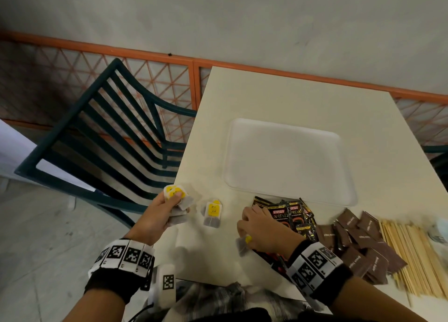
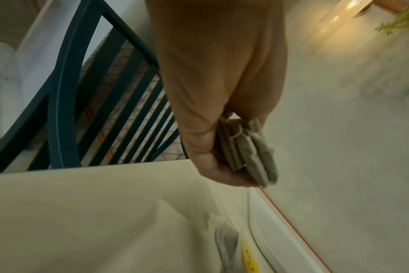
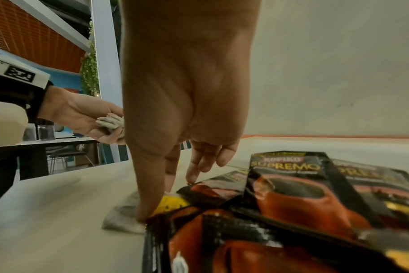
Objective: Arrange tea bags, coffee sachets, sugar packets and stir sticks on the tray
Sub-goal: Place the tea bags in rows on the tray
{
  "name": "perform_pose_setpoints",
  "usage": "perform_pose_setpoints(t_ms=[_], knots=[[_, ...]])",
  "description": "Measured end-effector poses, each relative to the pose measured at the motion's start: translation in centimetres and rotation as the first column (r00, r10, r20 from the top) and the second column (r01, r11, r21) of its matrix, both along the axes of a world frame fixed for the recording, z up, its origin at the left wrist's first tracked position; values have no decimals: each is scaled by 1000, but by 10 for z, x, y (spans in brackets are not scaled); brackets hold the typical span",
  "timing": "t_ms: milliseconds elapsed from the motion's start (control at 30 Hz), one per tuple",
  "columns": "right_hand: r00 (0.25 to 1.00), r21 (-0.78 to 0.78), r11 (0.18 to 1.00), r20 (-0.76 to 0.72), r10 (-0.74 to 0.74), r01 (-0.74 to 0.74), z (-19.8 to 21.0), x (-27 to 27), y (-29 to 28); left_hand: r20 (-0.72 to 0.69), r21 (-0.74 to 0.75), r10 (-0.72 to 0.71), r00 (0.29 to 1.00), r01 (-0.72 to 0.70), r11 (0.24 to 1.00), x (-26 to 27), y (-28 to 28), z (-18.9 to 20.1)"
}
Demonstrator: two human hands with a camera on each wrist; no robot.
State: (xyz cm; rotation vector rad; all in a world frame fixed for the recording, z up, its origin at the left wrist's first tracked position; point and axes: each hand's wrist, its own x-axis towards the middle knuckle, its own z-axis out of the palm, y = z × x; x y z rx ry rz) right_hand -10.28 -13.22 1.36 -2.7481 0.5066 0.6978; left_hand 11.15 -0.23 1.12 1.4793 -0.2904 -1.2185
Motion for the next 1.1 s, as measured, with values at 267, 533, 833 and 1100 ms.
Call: perform_pose_setpoints(t_ms=[267,533,833,1100], knots=[[970,258,965,221,-101,42,12,30,7,-8,-5,22,1000,-22,1000,0,4,-2],[923,465,855,175,-342,229,-4,73,6,7,-63,-36,999,37,997,0,10,4],[892,236,892,152,-425,385,-25,80,5,57,-48,-44,997,47,998,0,8,3],[754,624,680,212,-622,385,-5,71,4,105,5,-75,992,75,997,3,0,-7]])
